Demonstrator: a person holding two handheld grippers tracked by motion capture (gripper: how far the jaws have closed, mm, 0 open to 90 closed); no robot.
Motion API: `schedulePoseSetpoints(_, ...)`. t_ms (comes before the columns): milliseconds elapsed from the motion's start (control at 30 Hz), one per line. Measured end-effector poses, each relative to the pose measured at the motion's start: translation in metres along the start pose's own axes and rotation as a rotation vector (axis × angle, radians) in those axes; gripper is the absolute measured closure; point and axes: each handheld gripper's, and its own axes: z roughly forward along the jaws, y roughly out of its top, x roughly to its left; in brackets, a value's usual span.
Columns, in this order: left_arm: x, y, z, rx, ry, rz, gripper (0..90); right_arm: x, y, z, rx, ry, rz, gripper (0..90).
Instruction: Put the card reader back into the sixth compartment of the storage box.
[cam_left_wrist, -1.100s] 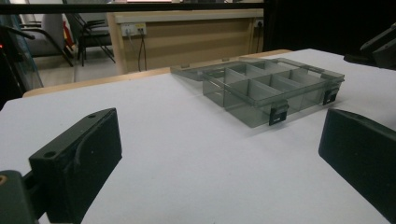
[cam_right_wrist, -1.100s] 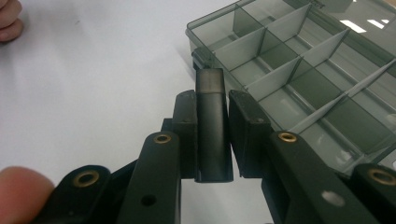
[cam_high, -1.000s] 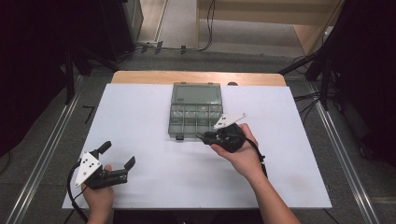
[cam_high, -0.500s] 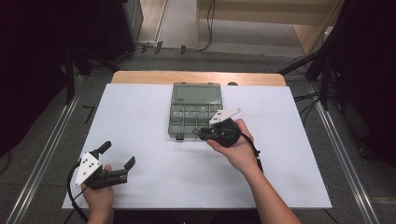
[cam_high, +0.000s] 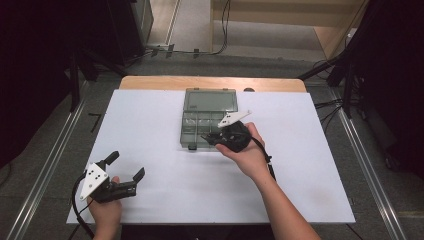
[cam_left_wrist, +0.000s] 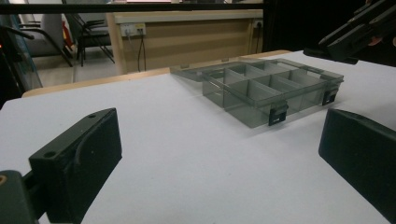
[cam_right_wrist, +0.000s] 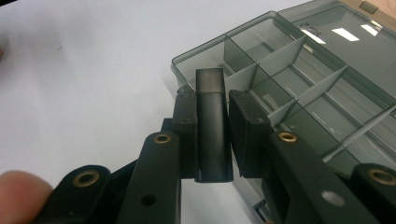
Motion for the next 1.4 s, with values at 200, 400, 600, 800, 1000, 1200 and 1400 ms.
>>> schedulePoseSetpoints(200,0.0,0.0,0.0,-0.001,-0.001,-0.001,0.0,-0.004,0.004,0.006,0.002,-0.005,0.005,71.2)
schedulePoseSetpoints(400,0.0,0.0,0.0,0.0,-0.001,-0.002,0.0,-0.008,0.006,0.014,0.004,-0.02,0.019,71.1)
schedulePoseSetpoints(600,0.0,0.0,0.0,0.0,0.0,-0.002,0.0,-0.012,0.008,0.025,0.015,-0.043,0.044,71.2)
schedulePoseSetpoints(800,0.0,0.0,0.0,0.0,-0.001,-0.002,0.0,-0.014,0.012,0.036,0.02,-0.052,0.046,70.8)
schedulePoseSetpoints(1000,0.0,0.0,0.0,0.0,0.0,-0.002,0.0,-0.017,0.013,0.039,0.003,-0.063,0.088,50.8)
schedulePoseSetpoints(1200,0.0,0.0,0.0,0.0,-0.001,-0.001,0.0,-0.02,0.009,0.028,-0.044,-0.041,0.116,25.3)
schedulePoseSetpoints(1400,0.0,0.0,0.0,0.0,0.0,-0.001,0.0,-0.019,0.001,0.014,-0.08,-0.025,0.104,8.6)
